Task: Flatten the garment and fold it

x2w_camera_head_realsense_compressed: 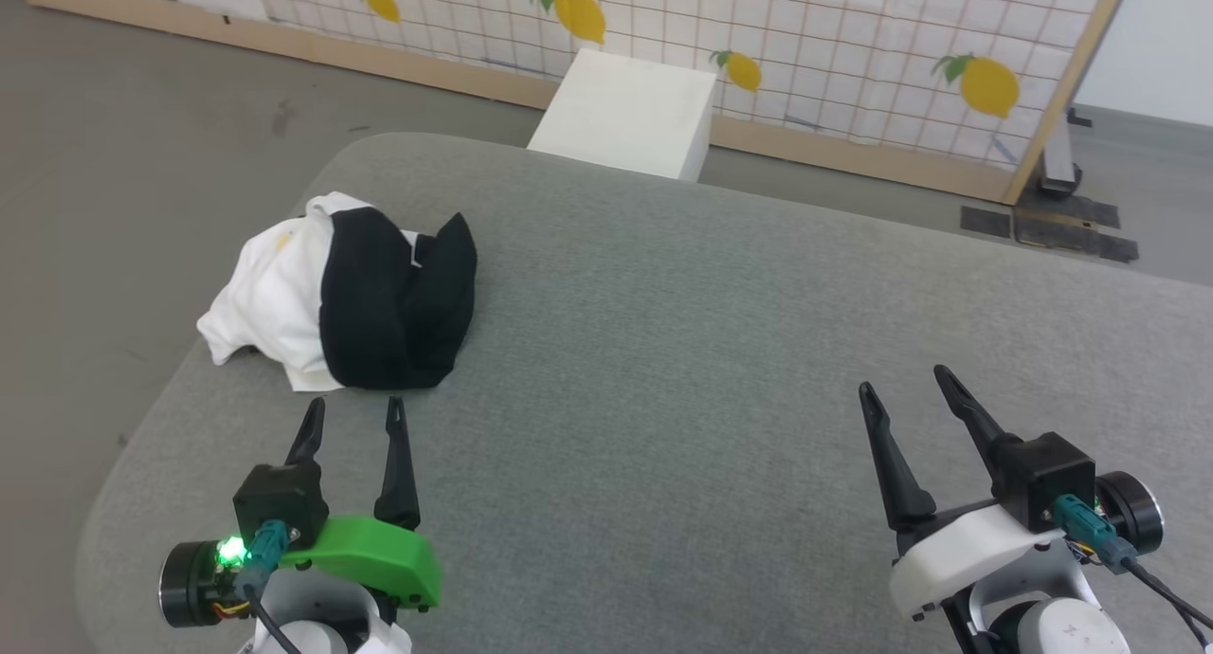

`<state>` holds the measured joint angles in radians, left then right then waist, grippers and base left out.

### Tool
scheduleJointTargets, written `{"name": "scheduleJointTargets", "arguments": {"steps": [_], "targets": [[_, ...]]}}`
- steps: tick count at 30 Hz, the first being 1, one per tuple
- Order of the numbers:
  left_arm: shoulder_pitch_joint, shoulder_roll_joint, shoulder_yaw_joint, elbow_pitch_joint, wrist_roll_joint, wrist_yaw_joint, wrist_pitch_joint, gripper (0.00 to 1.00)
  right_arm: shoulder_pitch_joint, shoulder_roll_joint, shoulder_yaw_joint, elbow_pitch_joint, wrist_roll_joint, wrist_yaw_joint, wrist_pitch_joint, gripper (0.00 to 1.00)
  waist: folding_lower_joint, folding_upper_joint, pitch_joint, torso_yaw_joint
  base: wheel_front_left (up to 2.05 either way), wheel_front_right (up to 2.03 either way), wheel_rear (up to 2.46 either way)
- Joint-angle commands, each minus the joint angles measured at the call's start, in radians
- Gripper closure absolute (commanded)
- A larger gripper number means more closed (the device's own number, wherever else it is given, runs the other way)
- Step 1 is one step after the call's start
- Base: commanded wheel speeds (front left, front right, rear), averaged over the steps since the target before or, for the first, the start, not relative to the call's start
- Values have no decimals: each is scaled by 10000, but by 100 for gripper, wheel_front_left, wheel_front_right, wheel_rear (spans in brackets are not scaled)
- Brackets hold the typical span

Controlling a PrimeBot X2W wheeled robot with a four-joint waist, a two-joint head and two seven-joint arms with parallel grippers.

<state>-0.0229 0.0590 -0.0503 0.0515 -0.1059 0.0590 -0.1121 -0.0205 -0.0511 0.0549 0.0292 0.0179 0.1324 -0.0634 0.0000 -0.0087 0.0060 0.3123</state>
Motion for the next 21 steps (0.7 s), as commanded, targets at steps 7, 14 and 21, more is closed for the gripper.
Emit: {"name": "scheduleJointTargets", "arguments": {"steps": [7,14,21], "targets": [[16,31,-36,62,-215,165,-236,0,-191,5,134,66,85,-9,-173,0,0,43,-2,464,0,0,0],[38,56,-73,201,-311,213,-377,0,-190,5,235,130,111,-10,-243,0,0,47,-26,820,0,0,0],[73,125,-64,349,-432,313,-522,0,-162,6,331,173,149,-11,-314,0,0,52,-52,1200,0,0,0]]}}
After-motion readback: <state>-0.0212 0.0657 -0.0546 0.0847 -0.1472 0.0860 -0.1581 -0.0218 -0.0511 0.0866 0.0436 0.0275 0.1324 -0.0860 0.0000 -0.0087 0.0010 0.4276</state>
